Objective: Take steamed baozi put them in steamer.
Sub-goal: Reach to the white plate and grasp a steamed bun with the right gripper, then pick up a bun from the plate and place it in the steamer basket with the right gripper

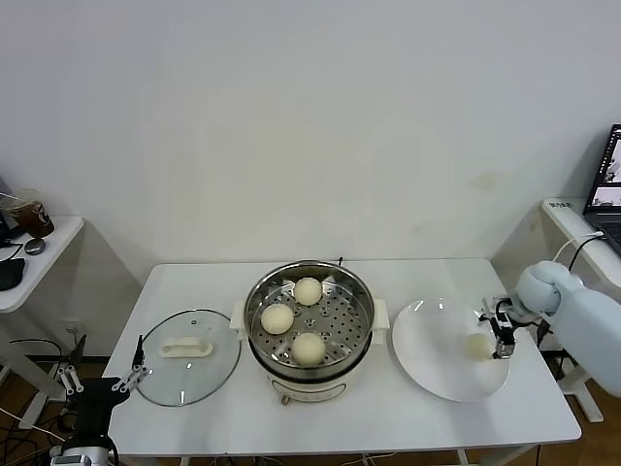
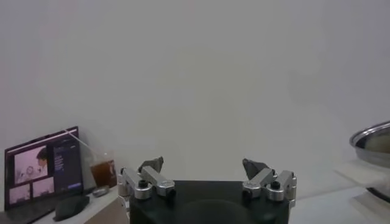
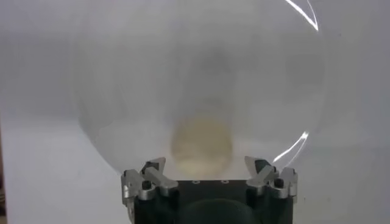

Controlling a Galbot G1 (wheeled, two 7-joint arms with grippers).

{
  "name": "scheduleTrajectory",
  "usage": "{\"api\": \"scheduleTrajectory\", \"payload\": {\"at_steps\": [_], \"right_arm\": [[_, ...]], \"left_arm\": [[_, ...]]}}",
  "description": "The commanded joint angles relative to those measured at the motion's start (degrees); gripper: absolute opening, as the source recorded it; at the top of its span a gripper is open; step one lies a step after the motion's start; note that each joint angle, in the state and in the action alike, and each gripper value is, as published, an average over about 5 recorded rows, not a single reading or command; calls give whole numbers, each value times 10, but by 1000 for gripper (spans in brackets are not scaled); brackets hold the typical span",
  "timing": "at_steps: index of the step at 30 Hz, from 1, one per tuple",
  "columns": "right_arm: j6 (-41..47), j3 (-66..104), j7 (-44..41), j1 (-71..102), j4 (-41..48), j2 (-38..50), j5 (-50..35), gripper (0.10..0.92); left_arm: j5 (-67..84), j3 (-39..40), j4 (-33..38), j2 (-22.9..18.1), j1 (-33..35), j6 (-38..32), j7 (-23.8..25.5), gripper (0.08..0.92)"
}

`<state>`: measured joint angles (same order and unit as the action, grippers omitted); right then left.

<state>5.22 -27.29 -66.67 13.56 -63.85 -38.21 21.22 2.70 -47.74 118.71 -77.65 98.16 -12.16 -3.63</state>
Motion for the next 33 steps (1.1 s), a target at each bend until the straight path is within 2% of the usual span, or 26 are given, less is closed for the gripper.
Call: {"api": "scheduleTrajectory", "payload": {"at_steps": [1, 15, 20, 25, 33], "right_arm": [[3, 6, -5, 11, 17, -22, 21, 718], [12, -25, -22, -32, -27, 14, -14, 394], [33, -92, -47, -106, -74, 58, -72, 381], [71, -181, -70, -240, -130, 91, -168, 385], [145, -389, -47, -513, -223, 50, -351, 390]], "left_arm": [[1, -1, 0, 0, 1, 0, 0, 823], [1, -2, 2, -1, 1, -1, 0, 823], [1, -1, 3, -2, 0, 0, 0, 823], [1, 4, 5, -1, -2, 1, 2, 823], [3, 7, 7, 9, -3, 3, 4, 823]]}}
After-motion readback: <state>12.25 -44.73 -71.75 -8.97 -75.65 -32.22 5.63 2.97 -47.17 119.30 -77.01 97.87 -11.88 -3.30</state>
